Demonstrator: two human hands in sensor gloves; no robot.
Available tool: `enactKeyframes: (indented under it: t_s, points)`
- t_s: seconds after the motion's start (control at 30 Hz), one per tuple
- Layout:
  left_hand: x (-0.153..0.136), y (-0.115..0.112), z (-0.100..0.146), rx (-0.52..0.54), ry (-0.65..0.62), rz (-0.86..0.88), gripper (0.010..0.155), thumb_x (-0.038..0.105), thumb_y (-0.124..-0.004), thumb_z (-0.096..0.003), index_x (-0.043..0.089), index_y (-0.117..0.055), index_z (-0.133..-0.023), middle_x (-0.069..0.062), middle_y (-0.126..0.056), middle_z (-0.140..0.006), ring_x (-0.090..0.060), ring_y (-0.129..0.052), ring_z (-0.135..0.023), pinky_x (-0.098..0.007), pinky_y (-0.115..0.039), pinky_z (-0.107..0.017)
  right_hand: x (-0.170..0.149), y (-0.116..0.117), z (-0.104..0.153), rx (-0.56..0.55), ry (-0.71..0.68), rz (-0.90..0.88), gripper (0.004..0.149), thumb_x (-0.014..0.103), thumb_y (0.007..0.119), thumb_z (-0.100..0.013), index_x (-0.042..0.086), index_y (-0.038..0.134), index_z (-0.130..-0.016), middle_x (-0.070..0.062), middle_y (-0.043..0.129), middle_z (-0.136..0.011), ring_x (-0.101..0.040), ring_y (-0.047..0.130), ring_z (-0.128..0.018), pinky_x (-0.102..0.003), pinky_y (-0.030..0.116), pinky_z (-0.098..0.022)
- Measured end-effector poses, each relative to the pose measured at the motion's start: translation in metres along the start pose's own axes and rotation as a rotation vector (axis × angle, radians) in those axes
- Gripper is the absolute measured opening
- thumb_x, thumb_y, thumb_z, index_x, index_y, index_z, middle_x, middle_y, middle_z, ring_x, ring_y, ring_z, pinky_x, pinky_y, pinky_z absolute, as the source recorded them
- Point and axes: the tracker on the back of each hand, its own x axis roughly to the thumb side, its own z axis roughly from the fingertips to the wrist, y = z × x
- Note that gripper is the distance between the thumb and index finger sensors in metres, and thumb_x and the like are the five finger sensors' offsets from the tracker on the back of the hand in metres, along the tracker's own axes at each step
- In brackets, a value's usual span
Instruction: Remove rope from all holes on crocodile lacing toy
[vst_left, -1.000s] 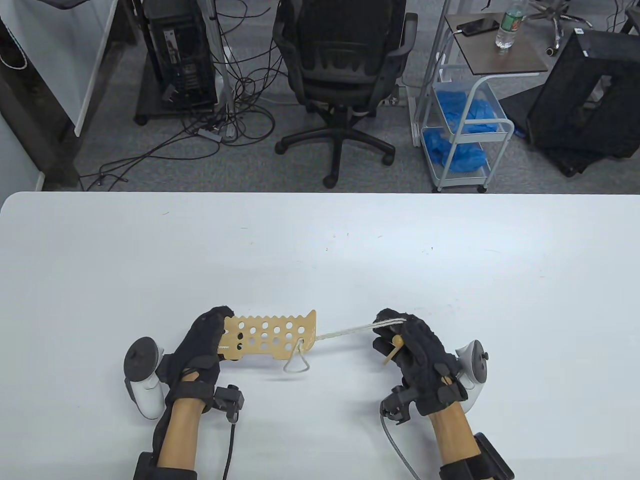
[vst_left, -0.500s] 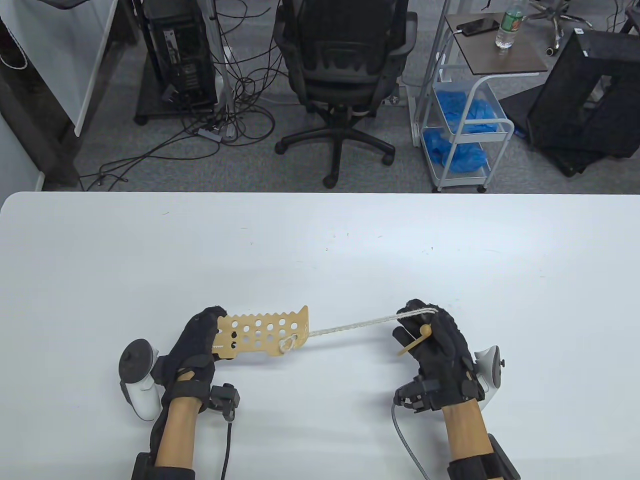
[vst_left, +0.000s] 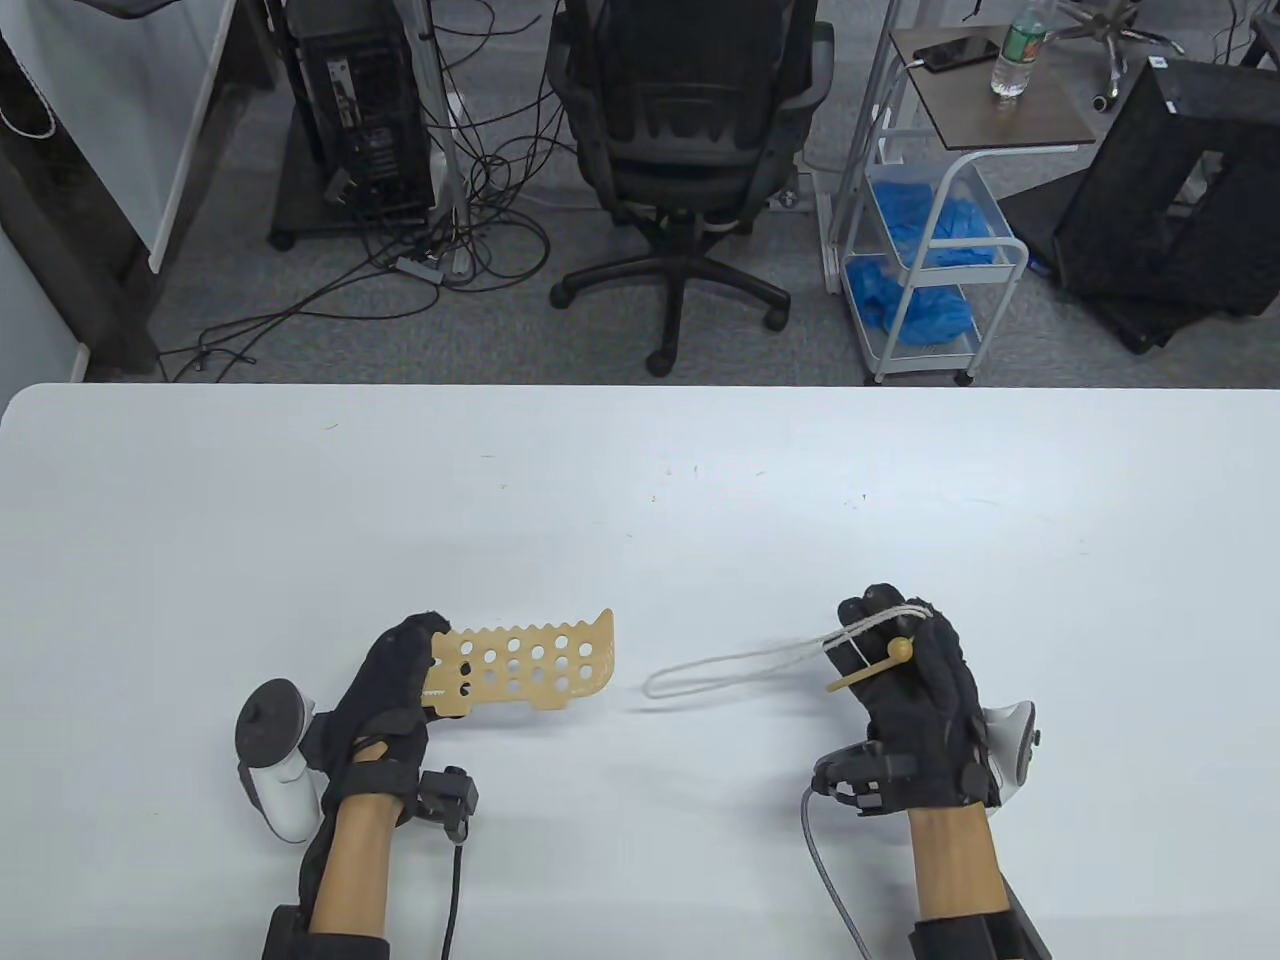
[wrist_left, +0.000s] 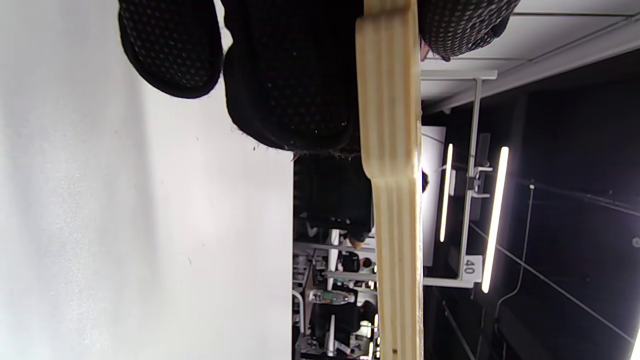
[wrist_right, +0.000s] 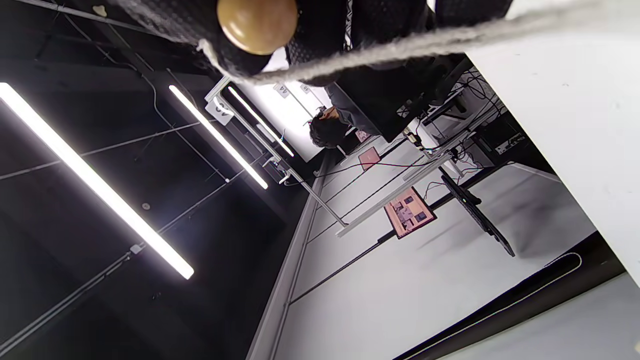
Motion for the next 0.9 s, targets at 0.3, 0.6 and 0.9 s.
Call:
enactKeyframes:
  t_s: [0.3,0.6,0.9]
  points:
    - [-0.002,0.007,0.002,0.142,0.059,-0.177,0.056,0.047,-0.070,-0.0534,0.021,-0.069,-0.103,-0.007,-0.099,-0.072,-0.018,-0.100,-0.045,-0.052,-0.080,-0.055,0.001,0.001,0.000,0.003,-0.006,0.013,0.038,0.035,0.070,-0.053,0.015,0.070,-0.085,-0.014,0.067,-0.100,-0.048,0.062,-0.091,-0.069,0.054,-0.063]
    - [-0.006,0.016,0.001,0.213,0.126,-0.316,0.053,0.045,-0.072,-0.0523,0.022,-0.078,-0.099,-0.008,-0.102,-0.066,-0.018,-0.102,-0.039,-0.051,-0.082,-0.052,0.000,-0.001,0.000,0.003,-0.006,0.019,0.038,0.035,0.070,-0.053,0.015,0.070,-0.086,-0.014,0.067,-0.101,-0.048,0.062,-0.092,-0.069,0.053,-0.063]
    - [-0.009,0.012,-0.007,0.156,0.151,-0.442,0.052,0.045,-0.074,-0.0517,0.023,-0.080,-0.099,-0.007,-0.105,-0.065,-0.018,-0.103,-0.037,-0.051,-0.083,-0.051,0.000,0.002,-0.001,0.029,-0.014,0.036,0.038,0.035,0.070,-0.053,0.015,0.070,-0.086,-0.015,0.067,-0.100,-0.048,0.062,-0.091,-0.069,0.054,-0.063]
